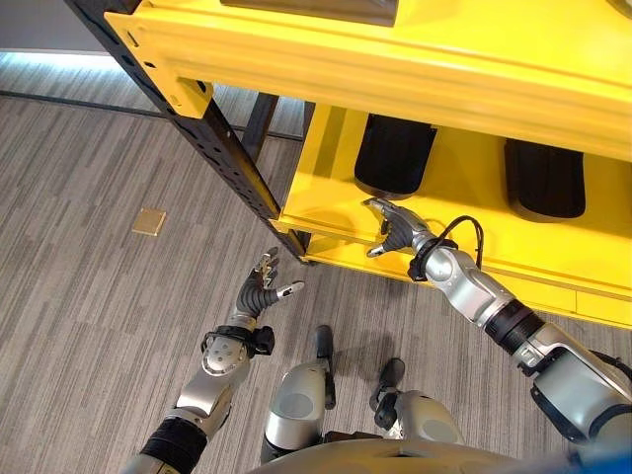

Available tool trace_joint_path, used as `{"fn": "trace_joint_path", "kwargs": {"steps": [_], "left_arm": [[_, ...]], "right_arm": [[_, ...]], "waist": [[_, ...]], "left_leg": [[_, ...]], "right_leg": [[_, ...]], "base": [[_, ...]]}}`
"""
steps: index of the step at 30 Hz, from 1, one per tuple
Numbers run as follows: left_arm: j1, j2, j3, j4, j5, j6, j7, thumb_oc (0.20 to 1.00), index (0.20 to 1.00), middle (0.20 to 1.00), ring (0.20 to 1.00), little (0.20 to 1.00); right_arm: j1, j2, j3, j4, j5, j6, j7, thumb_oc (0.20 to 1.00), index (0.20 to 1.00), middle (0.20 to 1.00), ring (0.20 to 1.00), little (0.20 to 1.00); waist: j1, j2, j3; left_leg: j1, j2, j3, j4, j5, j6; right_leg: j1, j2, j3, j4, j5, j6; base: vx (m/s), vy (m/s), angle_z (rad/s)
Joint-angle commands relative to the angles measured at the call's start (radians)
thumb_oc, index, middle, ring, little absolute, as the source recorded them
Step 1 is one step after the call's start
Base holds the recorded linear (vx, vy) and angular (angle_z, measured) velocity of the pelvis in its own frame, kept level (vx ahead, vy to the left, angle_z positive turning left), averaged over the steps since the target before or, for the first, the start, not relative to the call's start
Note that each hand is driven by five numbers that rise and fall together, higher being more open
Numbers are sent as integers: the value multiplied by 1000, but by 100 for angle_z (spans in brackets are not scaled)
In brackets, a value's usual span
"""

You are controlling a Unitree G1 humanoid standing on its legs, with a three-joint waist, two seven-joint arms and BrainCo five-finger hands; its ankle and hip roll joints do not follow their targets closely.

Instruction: Move parts from the plastic box to the shelf.

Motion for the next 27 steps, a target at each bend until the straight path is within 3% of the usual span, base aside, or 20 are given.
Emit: {"fn": "trace_joint_path", "kwargs": {"steps": [1, 12, 27], "left_arm": [[-5, 7, -38, -48, 21, -38, 4, 1000, 1000, 1000, 1000, 1000], [-5, 12, -53, -44, 18, -36, -8, 1000, 1000, 1000, 1000, 1000], [-10, 8, -63, -34, 12, -47, 0, 1000, 1000, 1000, 1000, 1000]], "right_arm": [[-25, 12, 13, 88, 42, 21, -19, 1000, 1000, 1000, 1000, 1000], [-68, 23, -21, 204, 82, 30, -89, 1000, 1000, 1000, 1000, 1000], [-51, 23, -33, 239, 66, 56, -125, 1000, 1000, 1000, 1000, 1000]], "waist": [[41, 14, -20], [54, 27, -24], [41, 28, -23]], "left_leg": [[16, 110, 42, 31, 35, -87], [20, 105, 34, 37, 34, -87], [24, 109, 44, 38, 33, -85]], "right_leg": [[-58, -111, 2, 80, 76, 118], [-51, -118, -9, 90, 72, 115], [-55, -119, -2, 95, 73, 115]], "base": [[0, 0, 0], [3, 1, 0], [0, 0, 0]]}}
